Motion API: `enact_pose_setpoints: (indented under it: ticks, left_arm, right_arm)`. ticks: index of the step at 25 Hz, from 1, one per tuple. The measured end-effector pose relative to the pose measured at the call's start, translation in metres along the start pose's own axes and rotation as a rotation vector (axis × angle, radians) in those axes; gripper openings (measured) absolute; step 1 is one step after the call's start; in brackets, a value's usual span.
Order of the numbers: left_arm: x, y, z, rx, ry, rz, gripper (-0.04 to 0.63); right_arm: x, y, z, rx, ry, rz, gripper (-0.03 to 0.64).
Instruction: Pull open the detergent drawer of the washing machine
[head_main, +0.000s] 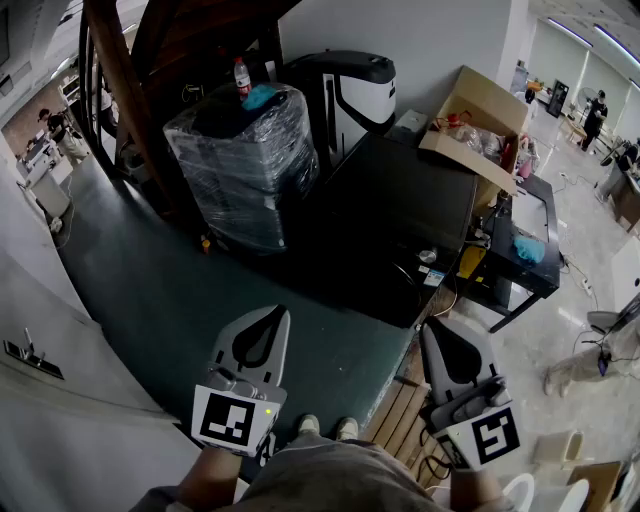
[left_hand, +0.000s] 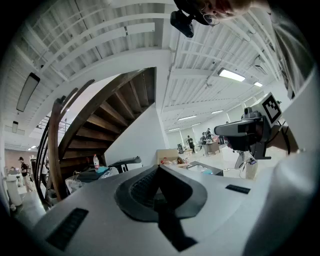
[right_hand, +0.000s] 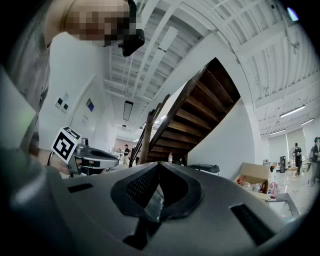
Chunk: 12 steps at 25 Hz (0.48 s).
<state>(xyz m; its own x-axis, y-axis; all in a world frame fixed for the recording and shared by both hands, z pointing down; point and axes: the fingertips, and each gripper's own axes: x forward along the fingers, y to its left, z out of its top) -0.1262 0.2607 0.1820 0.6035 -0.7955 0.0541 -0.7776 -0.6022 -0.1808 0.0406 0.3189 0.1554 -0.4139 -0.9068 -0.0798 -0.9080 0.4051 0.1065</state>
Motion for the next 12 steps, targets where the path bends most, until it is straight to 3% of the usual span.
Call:
enact_pose_setpoints:
  ticks: [12]
  left_arm:
    - [-0.002,-0.003,0.0,-0.014,-0.002,0.003,0.015]
  right_arm:
    - [-0.004,-0.011,-0.005,0.057,0.005,-0.04,0.031]
